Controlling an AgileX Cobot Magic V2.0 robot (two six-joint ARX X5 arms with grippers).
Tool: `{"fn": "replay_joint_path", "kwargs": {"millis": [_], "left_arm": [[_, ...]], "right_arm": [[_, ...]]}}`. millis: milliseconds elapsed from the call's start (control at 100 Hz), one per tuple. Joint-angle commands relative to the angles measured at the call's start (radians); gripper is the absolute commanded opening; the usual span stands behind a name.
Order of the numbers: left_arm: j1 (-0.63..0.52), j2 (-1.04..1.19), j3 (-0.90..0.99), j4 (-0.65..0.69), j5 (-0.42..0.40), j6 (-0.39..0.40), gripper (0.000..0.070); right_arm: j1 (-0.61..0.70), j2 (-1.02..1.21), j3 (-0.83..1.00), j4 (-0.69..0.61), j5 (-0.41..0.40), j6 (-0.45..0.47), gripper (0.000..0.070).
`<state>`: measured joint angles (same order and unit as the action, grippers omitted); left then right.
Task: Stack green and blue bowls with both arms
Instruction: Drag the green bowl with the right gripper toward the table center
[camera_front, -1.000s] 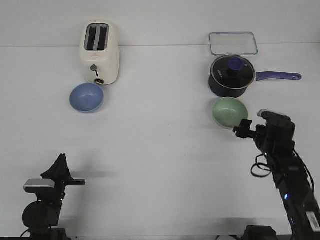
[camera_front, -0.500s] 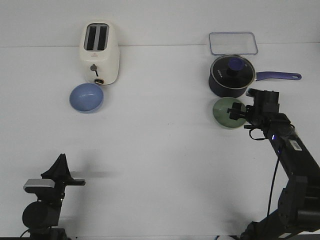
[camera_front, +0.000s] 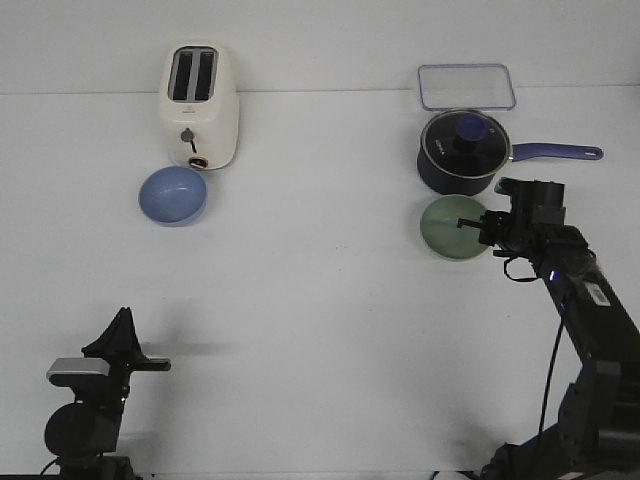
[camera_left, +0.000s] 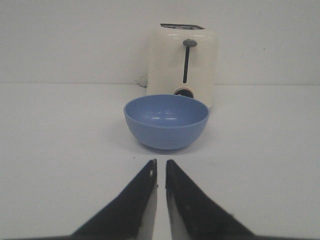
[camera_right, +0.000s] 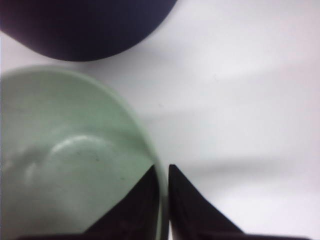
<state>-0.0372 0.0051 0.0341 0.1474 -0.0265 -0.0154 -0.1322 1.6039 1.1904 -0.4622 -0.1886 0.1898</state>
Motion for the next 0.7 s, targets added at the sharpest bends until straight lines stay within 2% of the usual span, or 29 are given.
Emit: {"fn": "replay_joint_path", "kwargs": {"millis": [0,80,210,520,690], "left_arm": [[0.000,-0.002,-0.020,0.011,0.001,0.011,0.0015],[0.000,-0.002,-0.020,0.011,0.001,0.011,0.0015],[0.000,-0.002,-0.020,0.014,0.001,0.007,0.0015],[0.000,-0.002,-0.020,0.016,0.001,-0.092,0.0015],[0.000,-0.002,-0.018,0.031,0.001,-0.203,0.0015]], "right_arm": [[0.002,-0.064,0.024,-0.003,-0.054,-0.005,0.0000],[0.017,-0.130,0.024,-0.044,-0.093,-0.004,0.0000],[0.083,-0.214,0.011,-0.116,-0.100,-0.008,0.0000],[0.354,-0.367,-0.187,-0.117,-0.089,0.013,0.0000],[0.521,-0.365,-0.247,-0.114,-0.042,0.031,0.0000]]}}
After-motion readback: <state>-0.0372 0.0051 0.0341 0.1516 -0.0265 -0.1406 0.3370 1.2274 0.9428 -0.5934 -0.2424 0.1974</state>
